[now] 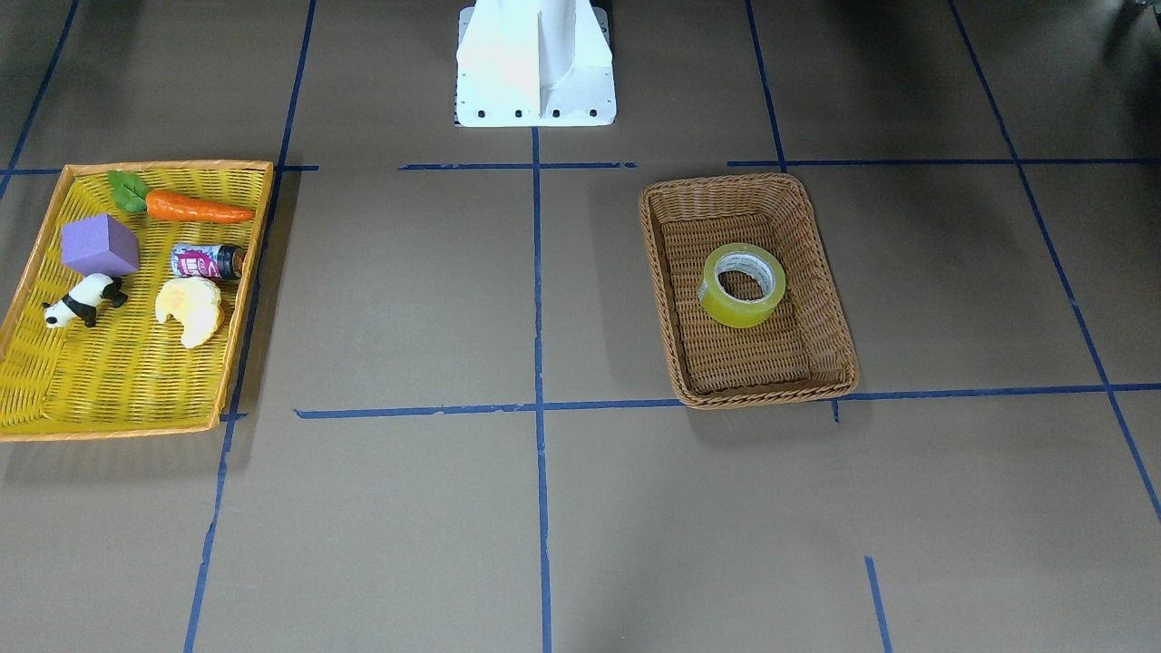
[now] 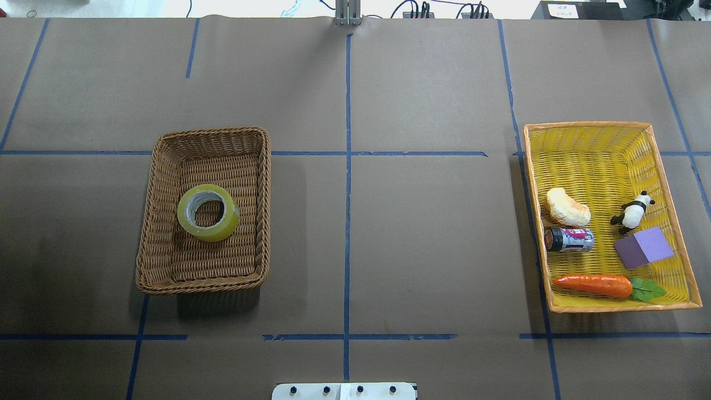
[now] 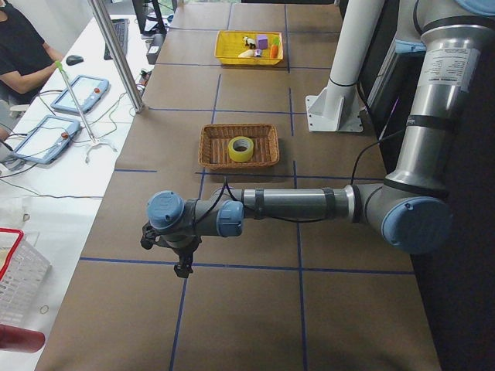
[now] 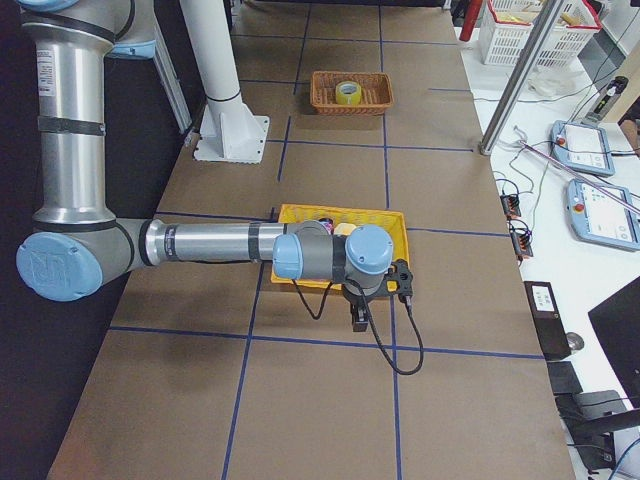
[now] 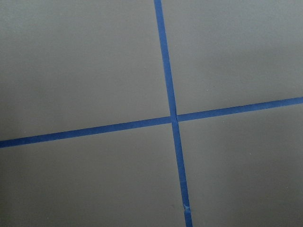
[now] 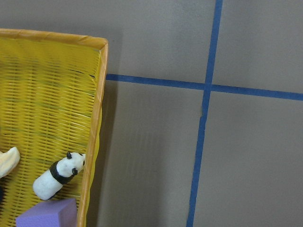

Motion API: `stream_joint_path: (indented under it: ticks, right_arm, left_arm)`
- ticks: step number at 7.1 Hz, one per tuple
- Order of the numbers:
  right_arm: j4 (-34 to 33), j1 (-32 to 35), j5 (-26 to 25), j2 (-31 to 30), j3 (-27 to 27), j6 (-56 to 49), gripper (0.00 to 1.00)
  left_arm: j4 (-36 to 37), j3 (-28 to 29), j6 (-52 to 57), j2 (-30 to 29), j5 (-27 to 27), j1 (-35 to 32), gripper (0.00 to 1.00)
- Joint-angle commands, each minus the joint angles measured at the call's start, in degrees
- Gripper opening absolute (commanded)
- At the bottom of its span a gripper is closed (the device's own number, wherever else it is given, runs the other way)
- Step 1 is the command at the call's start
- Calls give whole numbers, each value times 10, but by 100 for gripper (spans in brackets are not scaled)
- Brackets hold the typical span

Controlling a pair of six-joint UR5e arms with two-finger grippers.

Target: Move tape to another basket

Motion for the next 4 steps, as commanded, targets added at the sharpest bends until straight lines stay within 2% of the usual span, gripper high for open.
stream_joint_path:
  ticks: [1,2,4]
  right_arm:
    - [0,1,-4,0,0,0,100]
    - [0,1,-7,0,0,0,100]
    - [-1,2,-9,1,-2,-1,100]
  left_arm:
    - [55,-55,2,17,1,-7,100]
    - [52,-72,2,48,0,-8,100]
    - [56,-83,1,51,1,-8,100]
